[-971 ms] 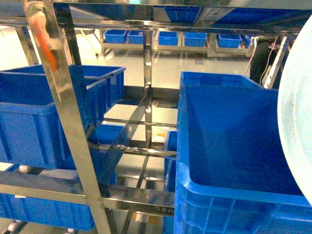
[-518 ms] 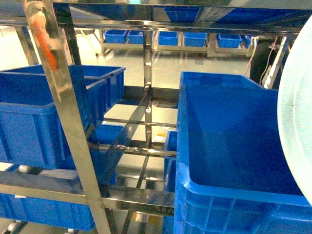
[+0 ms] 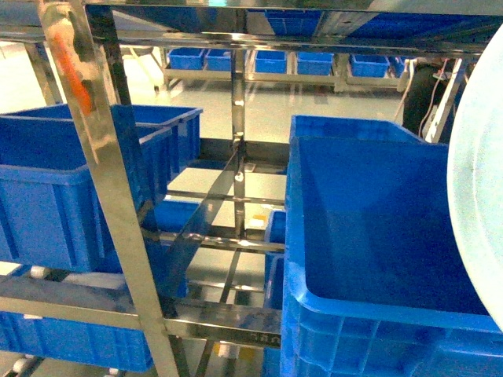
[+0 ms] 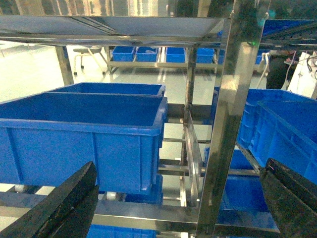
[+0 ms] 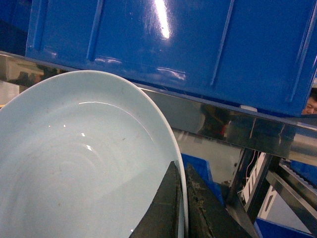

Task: Place blue tray on left shelf second layer neatly

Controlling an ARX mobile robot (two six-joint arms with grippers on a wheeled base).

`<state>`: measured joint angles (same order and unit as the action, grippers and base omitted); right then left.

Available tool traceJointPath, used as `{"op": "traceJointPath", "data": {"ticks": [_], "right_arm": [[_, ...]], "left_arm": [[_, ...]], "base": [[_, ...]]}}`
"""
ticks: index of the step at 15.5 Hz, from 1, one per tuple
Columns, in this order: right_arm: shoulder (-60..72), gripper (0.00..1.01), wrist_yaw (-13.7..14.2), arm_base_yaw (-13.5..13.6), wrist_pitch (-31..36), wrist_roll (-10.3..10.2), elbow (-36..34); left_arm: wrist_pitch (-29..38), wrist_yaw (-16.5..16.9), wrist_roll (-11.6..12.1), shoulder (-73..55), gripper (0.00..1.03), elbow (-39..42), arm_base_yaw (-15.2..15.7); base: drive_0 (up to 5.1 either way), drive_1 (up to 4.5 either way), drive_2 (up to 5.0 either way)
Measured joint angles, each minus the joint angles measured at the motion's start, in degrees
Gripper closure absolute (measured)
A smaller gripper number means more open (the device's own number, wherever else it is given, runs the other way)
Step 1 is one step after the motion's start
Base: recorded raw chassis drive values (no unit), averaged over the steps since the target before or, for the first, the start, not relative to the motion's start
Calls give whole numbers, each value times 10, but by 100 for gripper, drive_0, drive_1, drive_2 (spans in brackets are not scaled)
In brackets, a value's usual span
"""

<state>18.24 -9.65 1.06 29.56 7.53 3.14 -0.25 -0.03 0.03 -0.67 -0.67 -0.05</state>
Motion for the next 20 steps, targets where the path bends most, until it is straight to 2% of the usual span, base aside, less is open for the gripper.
{"op": "traceJointPath", "data": {"ticks": [5, 8, 14, 20], "right_arm": [[0, 99, -9, 0, -11, 1, 0], [23, 99, -12, 0, 14, 1, 0], [144, 99, -24, -9, 126, 11, 0], [308, 99, -45, -57, 282, 12, 0]], "left_arm": [[0, 0, 0, 0, 5, 0, 0], [0, 0, 0, 0, 5, 0, 0], [0, 0, 0, 0, 5, 0, 0], [0, 0, 0, 0, 5, 0, 0]], "base": [[0, 0, 0], [0, 0, 0], [0, 0, 0], [0, 0, 0]]}}
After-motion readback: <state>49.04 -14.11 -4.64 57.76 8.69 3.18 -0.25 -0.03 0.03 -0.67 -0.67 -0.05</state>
